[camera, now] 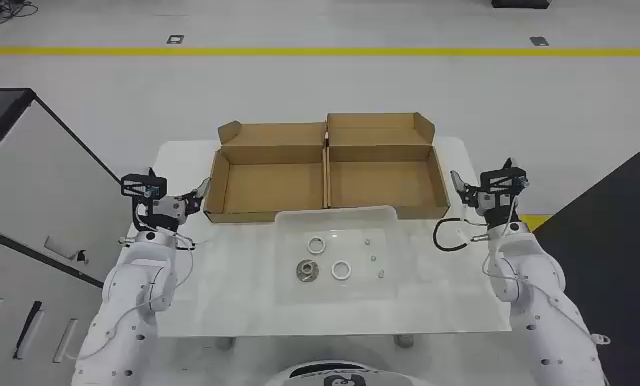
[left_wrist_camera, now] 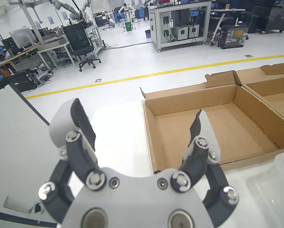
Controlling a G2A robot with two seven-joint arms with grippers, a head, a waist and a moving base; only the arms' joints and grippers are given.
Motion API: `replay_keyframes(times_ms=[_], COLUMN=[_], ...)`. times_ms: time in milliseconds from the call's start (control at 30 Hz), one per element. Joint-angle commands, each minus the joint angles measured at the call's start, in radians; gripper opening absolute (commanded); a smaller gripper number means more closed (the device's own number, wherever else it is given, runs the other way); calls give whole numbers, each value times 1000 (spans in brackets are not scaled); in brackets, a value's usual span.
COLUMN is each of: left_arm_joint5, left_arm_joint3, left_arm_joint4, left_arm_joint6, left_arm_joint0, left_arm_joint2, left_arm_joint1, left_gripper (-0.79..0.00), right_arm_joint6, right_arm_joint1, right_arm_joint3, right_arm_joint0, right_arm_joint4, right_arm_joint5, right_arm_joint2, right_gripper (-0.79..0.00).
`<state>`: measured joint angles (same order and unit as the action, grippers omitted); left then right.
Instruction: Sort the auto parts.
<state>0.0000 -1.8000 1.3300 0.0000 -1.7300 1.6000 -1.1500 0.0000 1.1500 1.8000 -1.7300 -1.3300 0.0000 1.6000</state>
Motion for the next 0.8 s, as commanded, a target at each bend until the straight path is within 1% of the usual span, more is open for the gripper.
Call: replay_keyframes(times_ms=[0,200,300,400,500,700,767], left_arm_joint5=[0,0,0,0,0,0,0], left_arm_joint3=[0,0,0,0,0,0,0], left_arm_joint4=[0,0,0,0,0,0,0], left_arm_joint6=[0,0,0,0,0,0,0], left_arm_joint0=[0,0,0,0,0,0,0], left_arm_joint2=[0,0,0,0,0,0,0], left_arm_joint1=[0,0,0,0,0,0,0], left_gripper=[0,0,0,0,0,0,0], right_arm_joint6=[0,0,11,91,196,448,532], right_arm_joint1=[0,0,-2,-7,-12,-31,-38], right_arm_joint3=[0,0,24,100,178,291,310], right_arm_joint0=[0,0,11,16,13,36,54], right_arm_joint4=[0,0,9,59,139,293,356], right_arm_joint5=[0,0,-34,-122,-217,-449,-505], right_arm_joint2=[0,0,15,45,77,135,147], right_gripper=[0,0,0,0,0,0,0])
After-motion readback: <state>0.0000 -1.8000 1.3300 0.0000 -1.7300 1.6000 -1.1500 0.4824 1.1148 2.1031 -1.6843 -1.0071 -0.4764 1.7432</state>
